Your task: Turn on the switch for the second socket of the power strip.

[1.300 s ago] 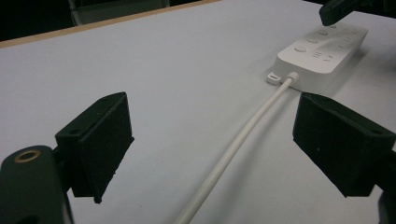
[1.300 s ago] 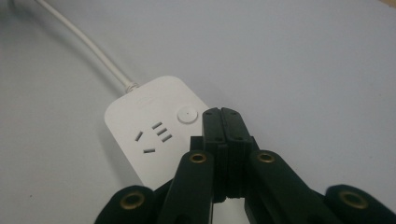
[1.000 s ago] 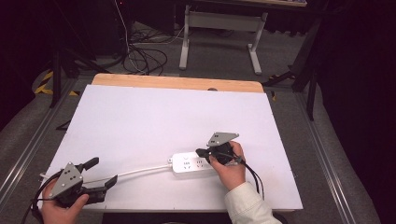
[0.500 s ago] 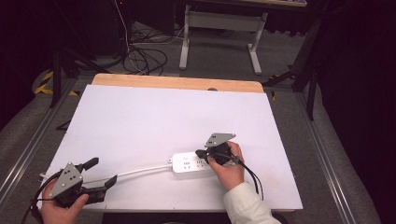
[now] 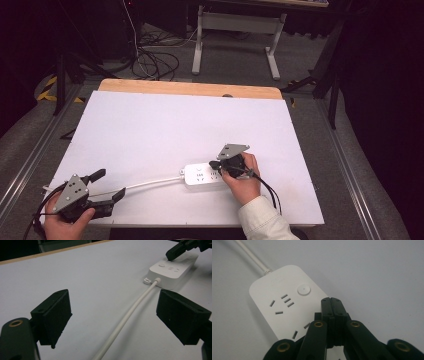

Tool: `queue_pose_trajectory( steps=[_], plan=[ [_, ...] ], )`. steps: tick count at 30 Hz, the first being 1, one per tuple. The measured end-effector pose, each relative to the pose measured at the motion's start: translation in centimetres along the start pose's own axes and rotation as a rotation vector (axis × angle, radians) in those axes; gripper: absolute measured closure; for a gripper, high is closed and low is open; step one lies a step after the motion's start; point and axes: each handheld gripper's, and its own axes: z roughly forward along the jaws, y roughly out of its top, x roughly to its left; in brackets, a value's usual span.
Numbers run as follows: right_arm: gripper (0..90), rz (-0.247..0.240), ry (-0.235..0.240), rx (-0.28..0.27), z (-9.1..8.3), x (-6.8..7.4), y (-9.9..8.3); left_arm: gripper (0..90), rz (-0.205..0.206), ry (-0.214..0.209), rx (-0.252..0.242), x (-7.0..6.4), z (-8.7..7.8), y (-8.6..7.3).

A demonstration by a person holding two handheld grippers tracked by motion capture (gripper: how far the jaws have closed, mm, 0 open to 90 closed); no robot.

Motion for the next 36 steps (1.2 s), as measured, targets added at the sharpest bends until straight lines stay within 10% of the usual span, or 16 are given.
queue_pose_trajectory(
  steps=[36],
  plan=[
    [90.0,-0.011,-0.030,0.037,0.25,0.53,0.19,13.3,0.004,0.016,0.006,-0.03,-0.12,-0.02]
  ],
)
